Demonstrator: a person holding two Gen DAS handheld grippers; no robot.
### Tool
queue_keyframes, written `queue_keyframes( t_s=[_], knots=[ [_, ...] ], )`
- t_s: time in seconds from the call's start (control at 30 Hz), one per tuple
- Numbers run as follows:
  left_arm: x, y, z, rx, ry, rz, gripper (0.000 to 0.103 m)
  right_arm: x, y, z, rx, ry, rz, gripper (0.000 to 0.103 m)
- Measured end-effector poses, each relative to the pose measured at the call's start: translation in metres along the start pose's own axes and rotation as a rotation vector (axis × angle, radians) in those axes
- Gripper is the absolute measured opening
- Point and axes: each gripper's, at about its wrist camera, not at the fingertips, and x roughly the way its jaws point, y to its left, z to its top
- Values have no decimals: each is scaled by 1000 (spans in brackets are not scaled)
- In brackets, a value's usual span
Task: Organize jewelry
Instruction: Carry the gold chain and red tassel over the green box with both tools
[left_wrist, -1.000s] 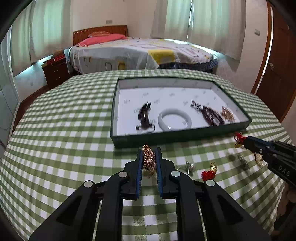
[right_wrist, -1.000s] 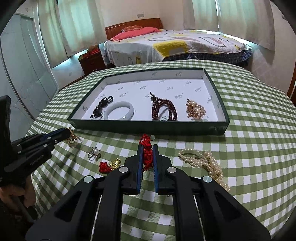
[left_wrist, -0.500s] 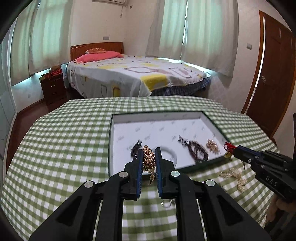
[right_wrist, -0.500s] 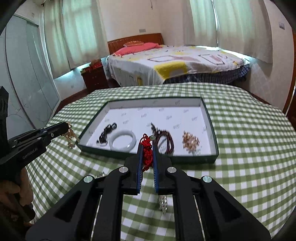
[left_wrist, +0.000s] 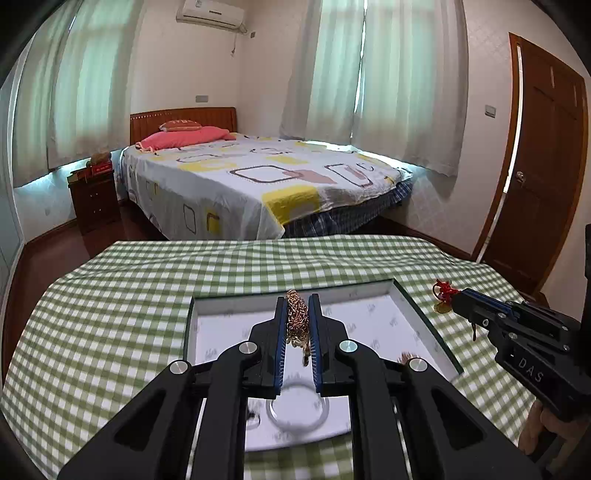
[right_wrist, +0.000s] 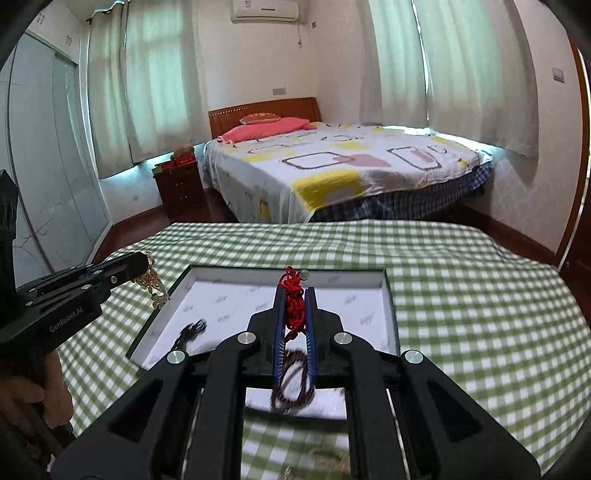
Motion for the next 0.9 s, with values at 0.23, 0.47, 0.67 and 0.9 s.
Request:
queue_keyframes(
  t_s=[0.23,0.47,0.67,0.9],
  knots=[
    [50,0,1,-18,44,22,12,51,-15,-3,4,46,-12,10],
    [104,3,-20,-30,170,42,12,103,-26,-26,10,166,-20,10],
    [138,10,-40,-53,290,67,12,126,-29,-37,13,241,-24,10],
    [146,7,-45,-33,341,73,13,132,-27,-43,16,284,-21,12]
  ],
)
